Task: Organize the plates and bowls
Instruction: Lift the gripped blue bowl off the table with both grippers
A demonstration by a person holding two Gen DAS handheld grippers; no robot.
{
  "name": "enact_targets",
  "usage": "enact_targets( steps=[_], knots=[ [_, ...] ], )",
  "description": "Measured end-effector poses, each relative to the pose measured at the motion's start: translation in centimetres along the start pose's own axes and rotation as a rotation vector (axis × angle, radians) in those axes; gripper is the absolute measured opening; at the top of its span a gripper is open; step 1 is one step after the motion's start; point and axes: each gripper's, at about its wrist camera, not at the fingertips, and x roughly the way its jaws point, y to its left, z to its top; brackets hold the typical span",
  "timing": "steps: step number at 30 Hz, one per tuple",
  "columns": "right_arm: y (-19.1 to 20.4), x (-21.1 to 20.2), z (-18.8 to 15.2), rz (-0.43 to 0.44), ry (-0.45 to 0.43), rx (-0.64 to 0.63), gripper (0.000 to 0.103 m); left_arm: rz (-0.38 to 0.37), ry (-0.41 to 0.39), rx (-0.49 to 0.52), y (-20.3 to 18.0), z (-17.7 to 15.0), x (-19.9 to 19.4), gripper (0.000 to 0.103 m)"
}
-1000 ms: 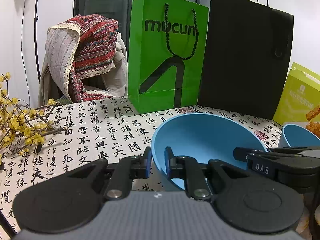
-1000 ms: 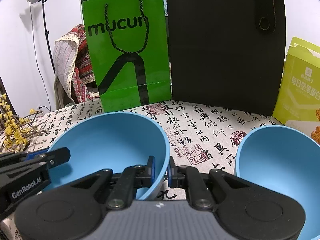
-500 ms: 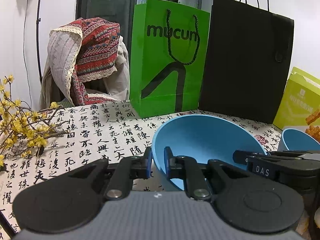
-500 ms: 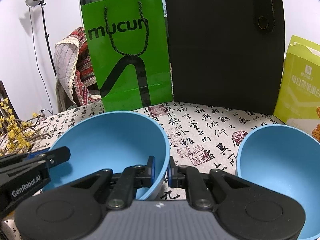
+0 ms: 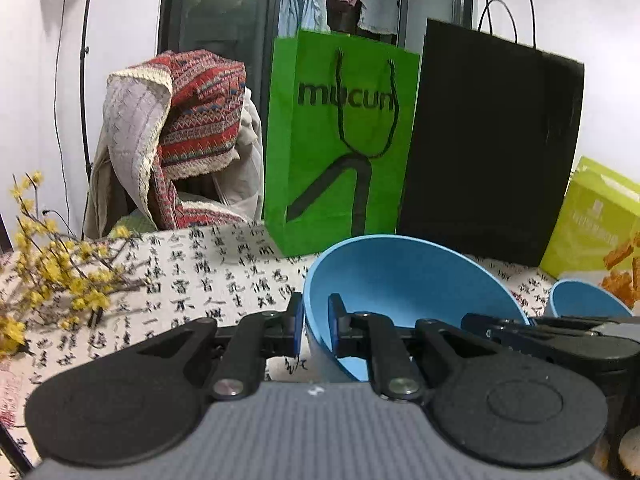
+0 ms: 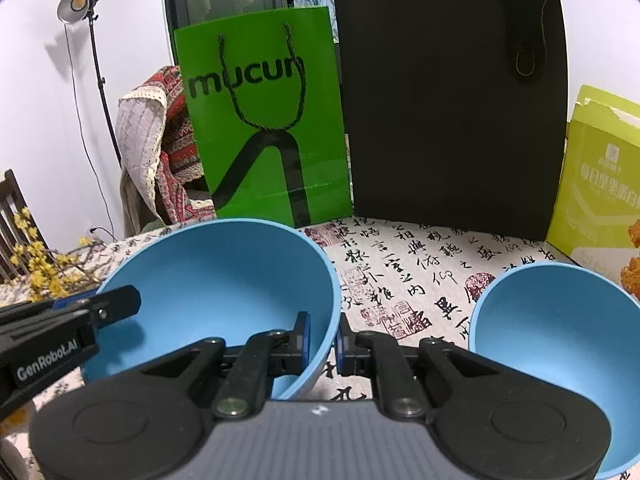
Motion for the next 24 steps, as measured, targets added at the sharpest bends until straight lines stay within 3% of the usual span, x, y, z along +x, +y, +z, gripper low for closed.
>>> enact_targets(
  steps=[24],
  knots=[
    [2.3,-8.0,0.8,0.051,-0.041,0.003,0.012,0.071,-0.082,0.059,-0.6,2.2,-8.9,0.013]
  ],
)
